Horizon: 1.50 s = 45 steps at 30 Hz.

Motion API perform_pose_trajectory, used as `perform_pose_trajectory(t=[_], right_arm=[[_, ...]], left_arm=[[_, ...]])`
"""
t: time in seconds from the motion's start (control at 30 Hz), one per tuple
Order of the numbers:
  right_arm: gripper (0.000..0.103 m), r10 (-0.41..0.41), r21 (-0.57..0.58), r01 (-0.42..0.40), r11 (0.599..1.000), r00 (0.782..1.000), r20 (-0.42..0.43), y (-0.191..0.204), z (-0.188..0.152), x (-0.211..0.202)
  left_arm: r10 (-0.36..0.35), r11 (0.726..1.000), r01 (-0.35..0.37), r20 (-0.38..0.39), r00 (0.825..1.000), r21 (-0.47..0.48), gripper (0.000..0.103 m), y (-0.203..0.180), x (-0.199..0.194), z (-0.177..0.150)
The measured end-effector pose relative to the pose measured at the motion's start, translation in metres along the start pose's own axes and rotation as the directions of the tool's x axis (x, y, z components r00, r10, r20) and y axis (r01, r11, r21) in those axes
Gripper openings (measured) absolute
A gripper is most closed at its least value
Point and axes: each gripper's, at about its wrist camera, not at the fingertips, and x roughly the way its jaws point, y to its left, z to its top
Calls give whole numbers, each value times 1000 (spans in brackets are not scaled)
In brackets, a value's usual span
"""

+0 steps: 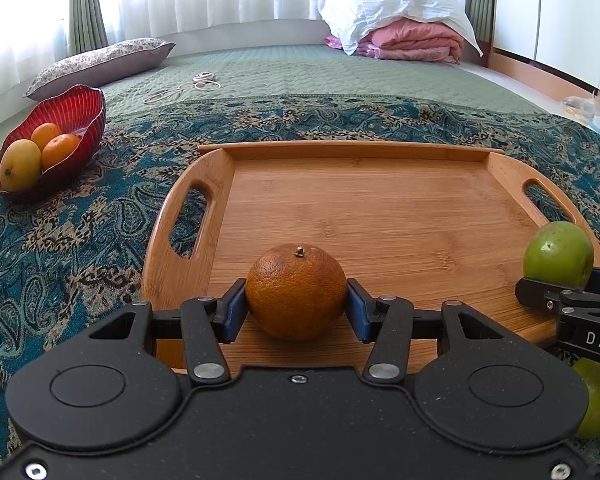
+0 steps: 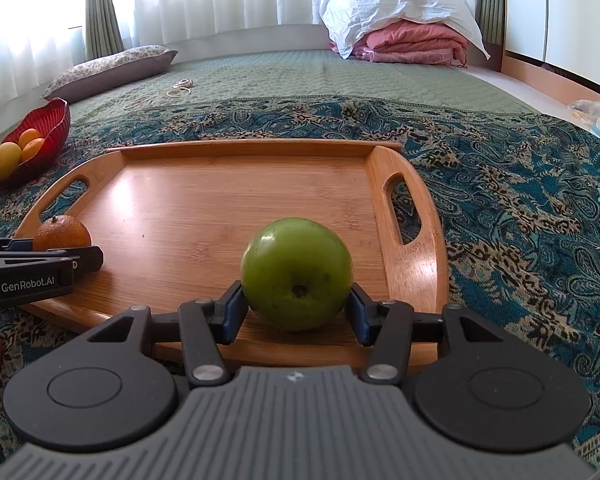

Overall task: Organize fruits
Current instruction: 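Lift the orange with the left gripper while the right gripper carries the apple over the tray, then lower the orange onto the tray and open the left gripper while the right gripper releases the apple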

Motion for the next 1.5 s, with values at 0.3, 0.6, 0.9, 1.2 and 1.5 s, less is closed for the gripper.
perform_pose_trajectory(t=[0.3, 0.6, 0.9, 1.2, 1.5], right_arm=[[72, 4, 13, -4, 1000, 1000, 9, -2, -3, -5], [88, 13, -14, -12, 1000, 996, 91, 0, -9, -31], [92, 51, -28, -46, 999, 983, 179, 4, -34, -58], [93, 38, -81, -20, 996, 974, 225, 16, -61, -72], [94, 11, -133, 21, 991, 970, 242, 27, -75, -75]], left_arm=[[18, 998, -22, 63, 998, 65, 72, -3, -17, 0], [-27, 998, 20, 102, 994, 67, 91, -6, -41, -10], [-84, 996, 80, 152, 985, 35, 98, -5, -73, -39], [-103, 995, 97, 214, 971, 35, 101, -9, -99, -67], [-99, 995, 97, 200, 975, 20, 98, -12, -100, -84]])
